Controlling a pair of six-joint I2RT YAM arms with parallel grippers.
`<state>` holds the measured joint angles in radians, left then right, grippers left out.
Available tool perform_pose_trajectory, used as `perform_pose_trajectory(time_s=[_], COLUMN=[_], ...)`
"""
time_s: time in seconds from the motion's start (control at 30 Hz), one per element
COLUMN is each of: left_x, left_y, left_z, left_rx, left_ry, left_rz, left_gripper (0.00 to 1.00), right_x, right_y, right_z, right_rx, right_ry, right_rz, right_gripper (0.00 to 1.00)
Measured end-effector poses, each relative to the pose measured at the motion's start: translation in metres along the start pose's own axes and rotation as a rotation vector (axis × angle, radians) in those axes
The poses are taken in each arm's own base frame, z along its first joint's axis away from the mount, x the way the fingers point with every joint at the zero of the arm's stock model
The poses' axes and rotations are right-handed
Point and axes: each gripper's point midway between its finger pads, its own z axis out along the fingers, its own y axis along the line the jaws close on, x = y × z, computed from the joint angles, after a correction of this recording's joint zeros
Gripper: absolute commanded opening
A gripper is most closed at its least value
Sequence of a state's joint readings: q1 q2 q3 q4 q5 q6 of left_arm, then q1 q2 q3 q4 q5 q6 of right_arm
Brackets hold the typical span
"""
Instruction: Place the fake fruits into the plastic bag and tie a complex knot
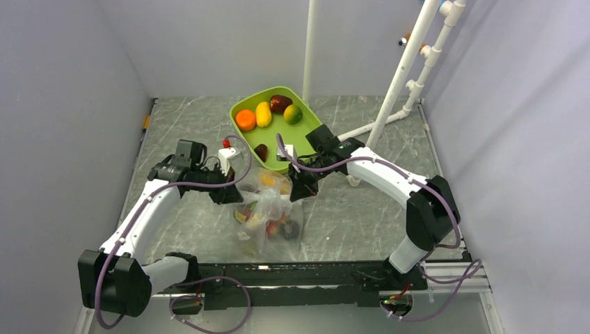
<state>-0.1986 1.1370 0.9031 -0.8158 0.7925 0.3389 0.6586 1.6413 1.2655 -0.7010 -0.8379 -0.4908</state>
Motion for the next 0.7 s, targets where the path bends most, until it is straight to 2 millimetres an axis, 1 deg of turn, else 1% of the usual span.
perform_pose_trajectory(time_s=[0.1,0.2,0.3,0.37,0.43,0.53,0.63,0.7], left_x=[-0.001,-0.006,-0.017,-0.025,-0.031,-0.034,-0.029,-0.027], left_y=[-0.001,-0.002,-0.013,-0.02,-0.026,-0.026,-0.014,0.0], left_z=[-0.007,-0.017,-0.028,-0.037,-0.044,-0.049,-0.048,-0.046], left_rx=[0.005,0.007,0.026,0.033,0.036,0.019,-0.009,-0.038], left_ry=[-0.023,-0.058,-0.1,-0.13,-0.15,-0.159,-0.138,-0.121], left_rz=[-0.012,-0.02,0.021,0.059,0.084,0.088,0.049,0.019], left_gripper=[0.0,0.0,0.0,0.0,0.0,0.0,0.0,0.0], right_x=[-0.004,-0.018,-0.028,-0.029,-0.024,-0.01,0.008,0.023], right_y=[0.005,0.015,0.029,0.037,0.045,0.049,0.04,0.029], right_z=[-0.009,-0.026,-0.045,-0.056,-0.064,-0.072,-0.079,-0.083], right_rx=[0.021,0.072,0.117,0.136,0.158,0.189,0.233,0.266], right_ry=[-0.006,-0.039,-0.07,-0.075,-0.072,-0.055,-0.028,-0.01], right_rz=[-0.02,-0.087,-0.156,-0.184,-0.206,-0.216,-0.203,-0.188], right_gripper=[0.0,0.0,0.0,0.0,0.0,0.0,0.0,0.0])
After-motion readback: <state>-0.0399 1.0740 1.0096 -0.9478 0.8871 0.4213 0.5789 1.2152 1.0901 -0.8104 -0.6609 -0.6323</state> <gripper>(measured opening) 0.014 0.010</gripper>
